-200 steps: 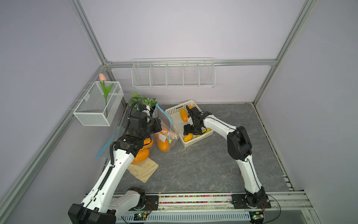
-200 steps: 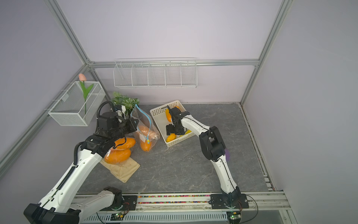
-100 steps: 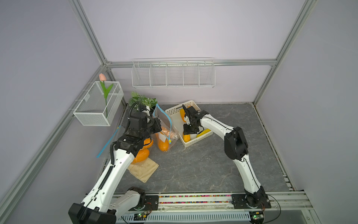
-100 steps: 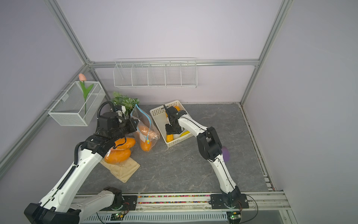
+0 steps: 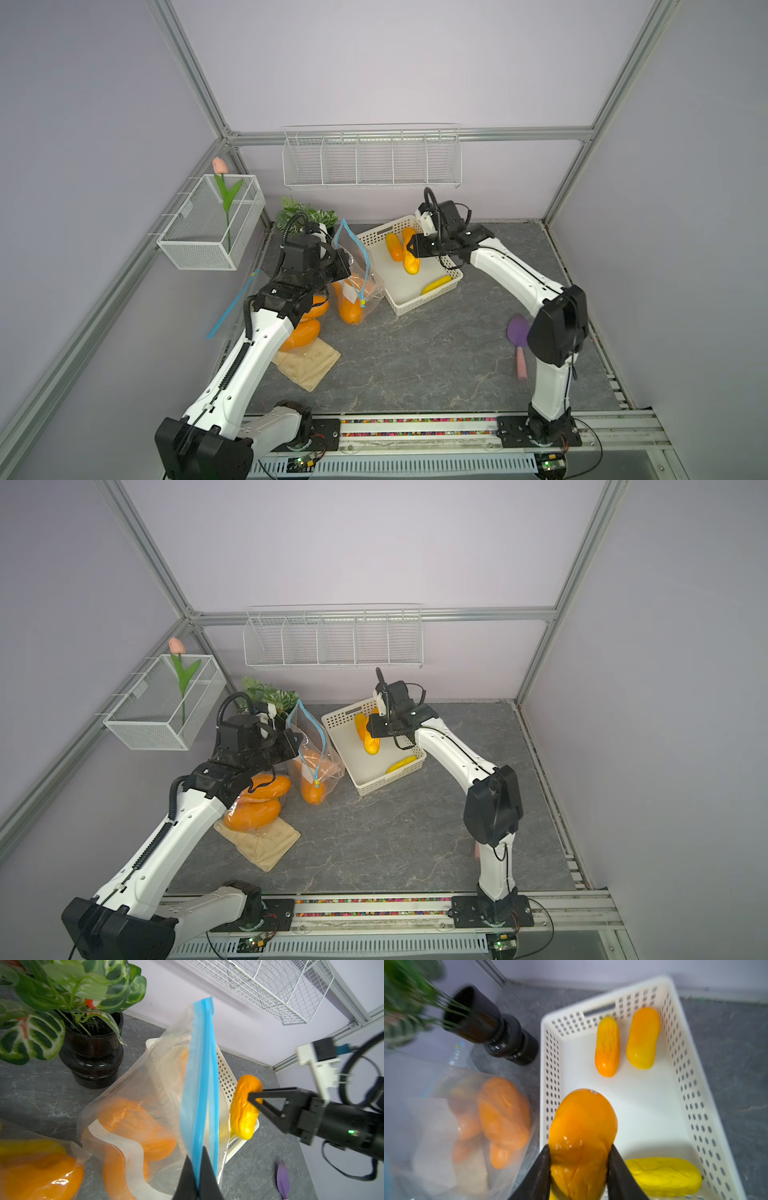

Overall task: Place the mango in a zip-top bag and seal the zipper
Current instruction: Pick up the mango from the basket, then place the mango in the zipper food storage bag.

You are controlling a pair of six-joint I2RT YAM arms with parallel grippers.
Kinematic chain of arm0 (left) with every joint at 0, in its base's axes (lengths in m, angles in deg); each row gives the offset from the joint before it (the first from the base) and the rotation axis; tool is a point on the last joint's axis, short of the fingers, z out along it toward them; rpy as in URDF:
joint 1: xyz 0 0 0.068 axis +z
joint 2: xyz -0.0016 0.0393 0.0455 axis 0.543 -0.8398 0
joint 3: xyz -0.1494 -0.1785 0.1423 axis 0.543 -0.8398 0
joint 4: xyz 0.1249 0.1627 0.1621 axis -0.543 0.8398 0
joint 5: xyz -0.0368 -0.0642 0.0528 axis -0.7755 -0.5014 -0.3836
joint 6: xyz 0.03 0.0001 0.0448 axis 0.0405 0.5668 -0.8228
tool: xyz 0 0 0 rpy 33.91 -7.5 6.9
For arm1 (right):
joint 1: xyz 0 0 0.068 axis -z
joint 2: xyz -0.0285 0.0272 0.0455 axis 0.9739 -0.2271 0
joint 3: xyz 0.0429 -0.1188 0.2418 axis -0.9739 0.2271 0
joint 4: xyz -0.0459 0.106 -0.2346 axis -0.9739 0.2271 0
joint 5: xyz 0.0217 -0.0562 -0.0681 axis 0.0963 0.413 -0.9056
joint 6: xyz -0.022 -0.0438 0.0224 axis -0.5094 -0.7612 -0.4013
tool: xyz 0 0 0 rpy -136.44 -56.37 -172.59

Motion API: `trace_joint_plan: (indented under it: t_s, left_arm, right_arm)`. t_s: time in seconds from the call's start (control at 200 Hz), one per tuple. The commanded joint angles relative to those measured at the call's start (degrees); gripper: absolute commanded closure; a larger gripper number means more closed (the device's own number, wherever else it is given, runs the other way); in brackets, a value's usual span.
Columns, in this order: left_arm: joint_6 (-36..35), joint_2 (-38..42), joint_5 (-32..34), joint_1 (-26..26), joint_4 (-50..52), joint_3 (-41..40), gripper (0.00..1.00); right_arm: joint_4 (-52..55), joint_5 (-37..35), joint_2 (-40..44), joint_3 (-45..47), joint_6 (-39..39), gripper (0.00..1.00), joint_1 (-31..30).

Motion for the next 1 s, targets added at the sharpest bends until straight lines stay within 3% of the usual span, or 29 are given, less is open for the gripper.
trace_joint_plan:
  t_s: [0.0,0.26,0.645,0.915,0.995]
  left_arm:
    - [0.8,-0.8,-1.3,0.3,-1.0,2.3,1.00]
    - [2.4,-1.7,-2.6,0.3,-1.9,1.9,1.00]
    - [4.6,-1.8,-4.1,0.3,-2.0,3.8,1.00]
    - [5.2,-1.4,-3.9,0.3,-1.5,4.2,1.00]
    - [5.1,-0.8,-3.4,0.3,-1.0,4.1,1.00]
  right_arm:
    - [-18.5,3.7,6.8,7.1,-1.2,0.93,-0.2]
    - [-44.3,9.5,15.6,21.0,-0.2,0.93,-1.7]
    - [-67.8,15.1,9.3,26.6,4.0,0.93,-7.5]
    - [-67.0,15.5,-1.1,20.7,4.7,0.93,-9.0]
    - [-65.9,16.1,-3.4,19.7,4.1,0.82,-9.3]
